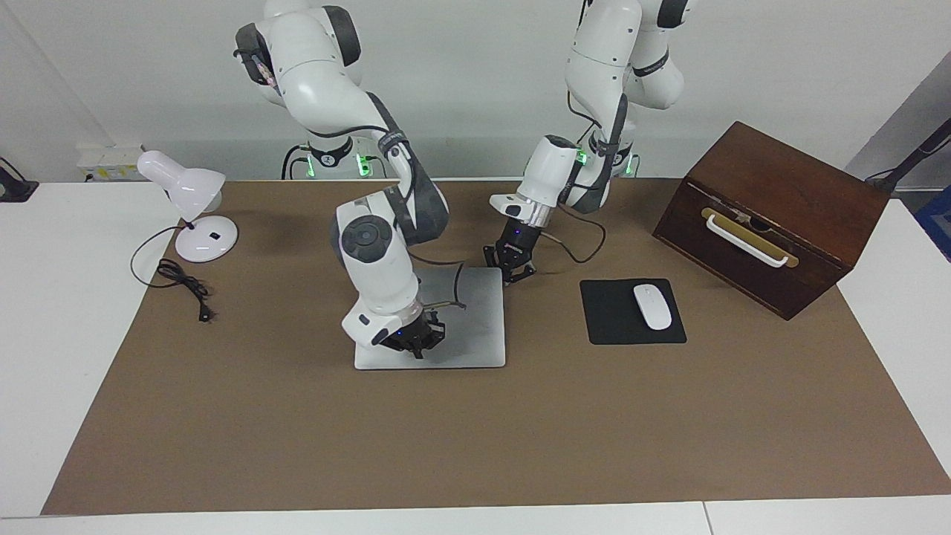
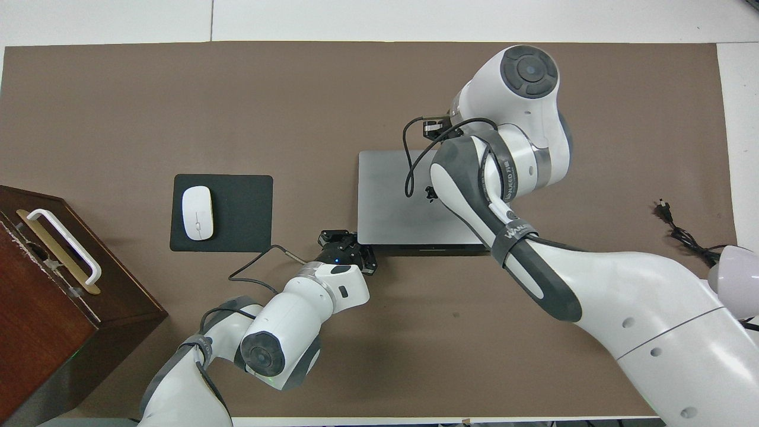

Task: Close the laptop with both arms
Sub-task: 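Press the closed lid flat with the right gripper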

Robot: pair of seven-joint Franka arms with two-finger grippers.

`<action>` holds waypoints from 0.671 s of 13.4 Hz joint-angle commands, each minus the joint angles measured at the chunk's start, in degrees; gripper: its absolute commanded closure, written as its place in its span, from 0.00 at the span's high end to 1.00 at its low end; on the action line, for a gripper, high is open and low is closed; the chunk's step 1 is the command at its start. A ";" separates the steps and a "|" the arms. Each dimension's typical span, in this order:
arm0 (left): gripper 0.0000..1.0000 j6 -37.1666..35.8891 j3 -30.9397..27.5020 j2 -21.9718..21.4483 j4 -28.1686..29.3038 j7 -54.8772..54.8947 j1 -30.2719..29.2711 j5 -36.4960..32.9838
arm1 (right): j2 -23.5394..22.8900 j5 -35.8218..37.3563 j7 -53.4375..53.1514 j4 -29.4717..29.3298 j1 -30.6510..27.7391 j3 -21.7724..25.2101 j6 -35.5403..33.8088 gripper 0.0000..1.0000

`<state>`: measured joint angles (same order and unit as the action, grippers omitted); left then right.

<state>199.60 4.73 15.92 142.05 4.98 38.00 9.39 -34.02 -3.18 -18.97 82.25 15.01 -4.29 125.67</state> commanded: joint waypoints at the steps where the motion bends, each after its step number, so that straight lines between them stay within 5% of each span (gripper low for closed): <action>1: 0.00 1.15 -0.95 2.36 -0.54 0.48 0.68 0.90 | 0.36 -0.25 3.05 -2.77 -3.40 -0.72 2.99 0.00; 3: 0.00 1.15 -0.86 1.40 -0.54 -1.45 0.68 0.99 | -0.43 0.19 5.86 -8.05 -5.86 -0.54 1.34 0.00; 7: 0.00 -1.65 -0.86 -3.33 0.86 -2.87 -0.28 0.99 | 4.21 7.20 16.57 -12.99 -10.61 0.87 -15.69 0.00; 9: 0.00 -7.61 -0.86 -7.28 1.21 -2.78 -0.99 0.99 | 7.81 8.01 17.30 -11.86 -12.63 0.95 -20.44 0.21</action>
<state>197.41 3.89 13.79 142.03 2.29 37.63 9.44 -29.51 3.54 -3.33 68.89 3.74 -2.88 109.08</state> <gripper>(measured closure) 0.991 0.934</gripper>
